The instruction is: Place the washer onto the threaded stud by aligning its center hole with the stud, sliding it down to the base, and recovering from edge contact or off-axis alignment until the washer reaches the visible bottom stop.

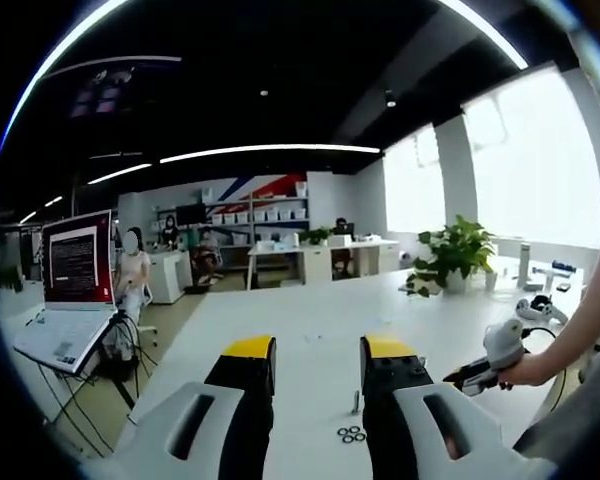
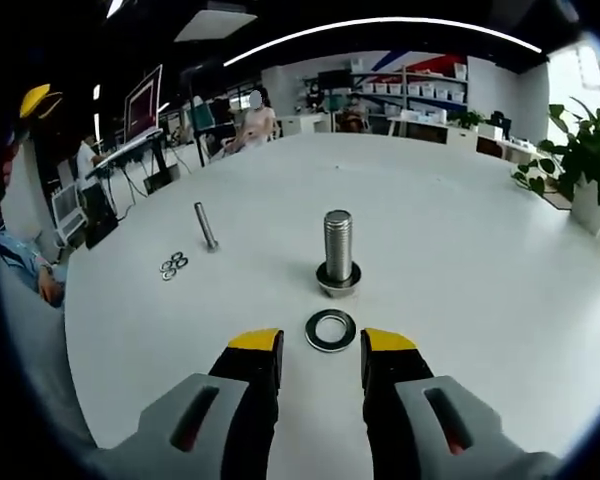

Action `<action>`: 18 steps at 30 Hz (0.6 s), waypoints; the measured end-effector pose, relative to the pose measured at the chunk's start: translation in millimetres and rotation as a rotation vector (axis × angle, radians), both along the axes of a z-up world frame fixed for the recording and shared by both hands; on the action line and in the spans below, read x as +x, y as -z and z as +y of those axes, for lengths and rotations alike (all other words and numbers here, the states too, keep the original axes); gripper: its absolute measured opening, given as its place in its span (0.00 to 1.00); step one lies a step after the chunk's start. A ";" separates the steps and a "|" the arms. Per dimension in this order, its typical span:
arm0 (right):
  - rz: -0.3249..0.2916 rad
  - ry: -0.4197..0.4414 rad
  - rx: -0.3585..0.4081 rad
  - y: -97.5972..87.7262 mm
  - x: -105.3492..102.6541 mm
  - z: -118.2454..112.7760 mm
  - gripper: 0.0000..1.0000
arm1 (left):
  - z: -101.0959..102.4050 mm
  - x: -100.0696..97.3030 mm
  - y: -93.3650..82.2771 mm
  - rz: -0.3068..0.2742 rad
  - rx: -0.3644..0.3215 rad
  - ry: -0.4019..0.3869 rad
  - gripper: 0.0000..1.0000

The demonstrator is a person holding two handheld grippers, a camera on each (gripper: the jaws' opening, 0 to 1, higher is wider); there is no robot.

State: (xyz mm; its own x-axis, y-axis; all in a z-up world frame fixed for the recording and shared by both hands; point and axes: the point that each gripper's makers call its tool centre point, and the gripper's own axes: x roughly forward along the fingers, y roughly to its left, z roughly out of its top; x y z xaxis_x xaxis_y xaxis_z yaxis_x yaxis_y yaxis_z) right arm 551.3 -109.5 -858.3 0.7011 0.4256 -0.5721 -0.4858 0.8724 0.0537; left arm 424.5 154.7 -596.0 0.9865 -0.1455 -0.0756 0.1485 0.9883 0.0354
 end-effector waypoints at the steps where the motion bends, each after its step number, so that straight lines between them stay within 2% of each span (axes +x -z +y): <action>1: 0.003 0.004 0.000 2.0 0.9 -1.0 0.33 | -0.3 0.5 0.4 0.001 0.002 0.001 0.32; 18: -0.009 0.005 -0.001 10.4 7.9 -2.0 0.32 | -0.5 2.9 5.2 0.015 0.011 0.001 0.32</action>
